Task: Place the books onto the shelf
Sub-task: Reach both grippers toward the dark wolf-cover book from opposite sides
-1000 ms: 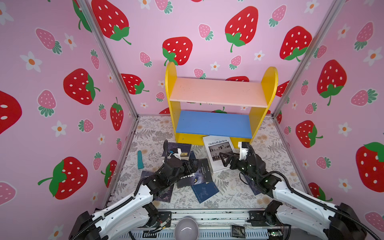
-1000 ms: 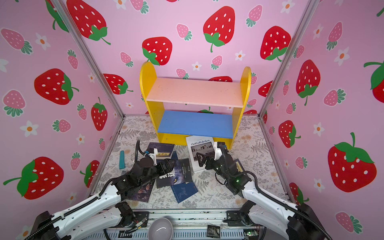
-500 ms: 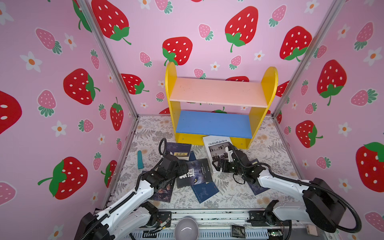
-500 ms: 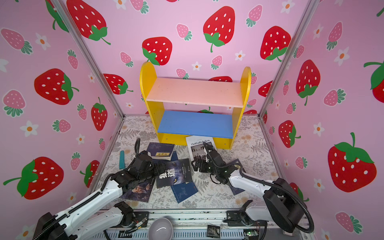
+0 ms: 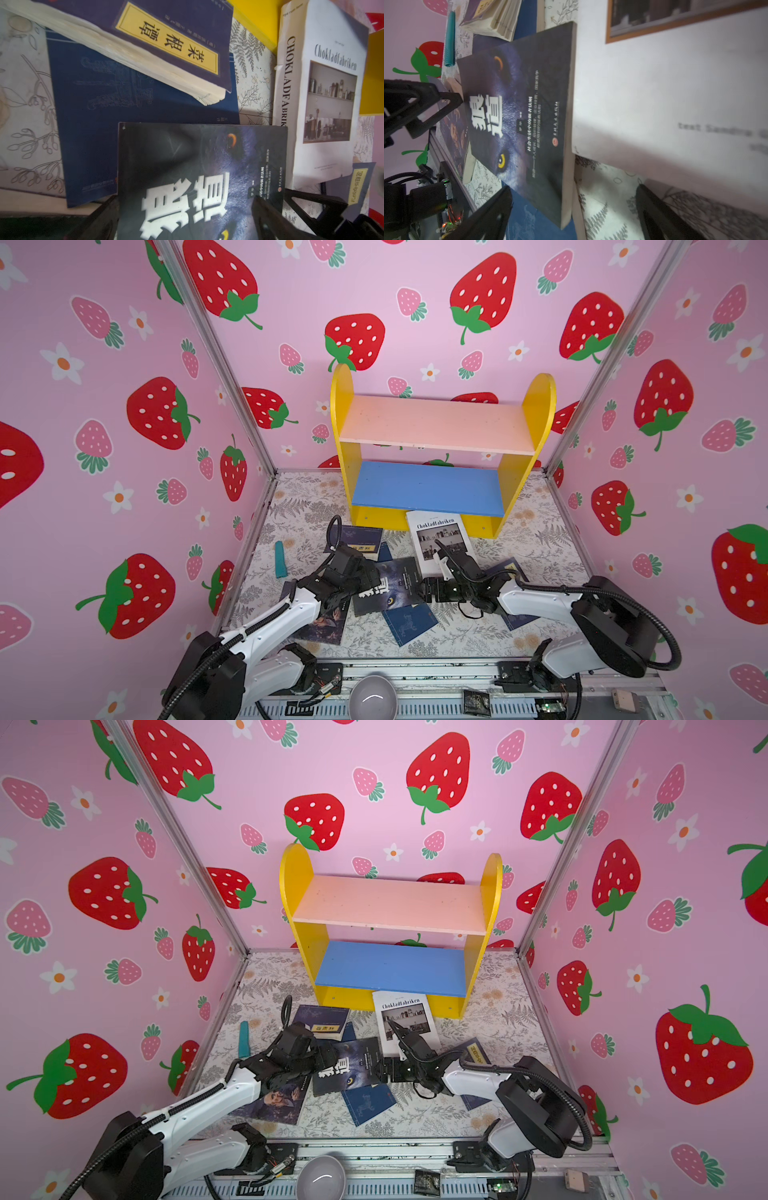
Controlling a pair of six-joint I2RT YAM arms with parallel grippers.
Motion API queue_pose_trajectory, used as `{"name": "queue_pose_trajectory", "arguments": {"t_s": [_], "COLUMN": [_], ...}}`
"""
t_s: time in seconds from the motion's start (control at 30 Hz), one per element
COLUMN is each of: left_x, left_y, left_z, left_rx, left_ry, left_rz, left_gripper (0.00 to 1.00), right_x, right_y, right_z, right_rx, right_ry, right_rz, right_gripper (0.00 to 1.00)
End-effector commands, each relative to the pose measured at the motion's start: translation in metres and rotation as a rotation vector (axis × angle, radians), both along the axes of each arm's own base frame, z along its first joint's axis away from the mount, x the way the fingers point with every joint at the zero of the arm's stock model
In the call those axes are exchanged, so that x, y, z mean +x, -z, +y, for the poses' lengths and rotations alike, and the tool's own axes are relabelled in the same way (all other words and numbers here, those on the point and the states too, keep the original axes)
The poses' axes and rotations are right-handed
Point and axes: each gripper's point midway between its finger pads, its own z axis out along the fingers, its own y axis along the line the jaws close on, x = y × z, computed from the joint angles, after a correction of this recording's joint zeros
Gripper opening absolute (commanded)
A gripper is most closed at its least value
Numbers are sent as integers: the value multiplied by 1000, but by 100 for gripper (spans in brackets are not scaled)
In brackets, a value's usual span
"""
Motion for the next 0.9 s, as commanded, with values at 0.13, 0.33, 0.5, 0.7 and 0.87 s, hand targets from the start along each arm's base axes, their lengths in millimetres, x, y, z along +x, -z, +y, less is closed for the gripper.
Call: {"name": "queue_pose_trajectory", "arguments": {"t_s": [0.13,0.33,0.5,0.7,0.87], "left_x": [4,6,7,7,-8], "left_y": [3,-9,-11,-17,-16], "left_z": [-16,-36,-52,-45,1], "left_rx": [-98,-193,-266,-227,-9], "left_ry": [14,45,80,65,-19], "left_rz": [-11,-42,-36,-40,-13], "left_gripper": [99,99,99,97,98], "right_x": [-10,-7,-11,-1,7], "right_y": [-8,-47,-84,-87,-47], "right_z": [29,40,52,48,22], "right_rx": [65,176,307,256,60], "right_ry": [-107,-124,-175,-118,-12], "right_rz": [10,-63,-111,-124,-81], "right_gripper": [86,81,78,75,78]}}
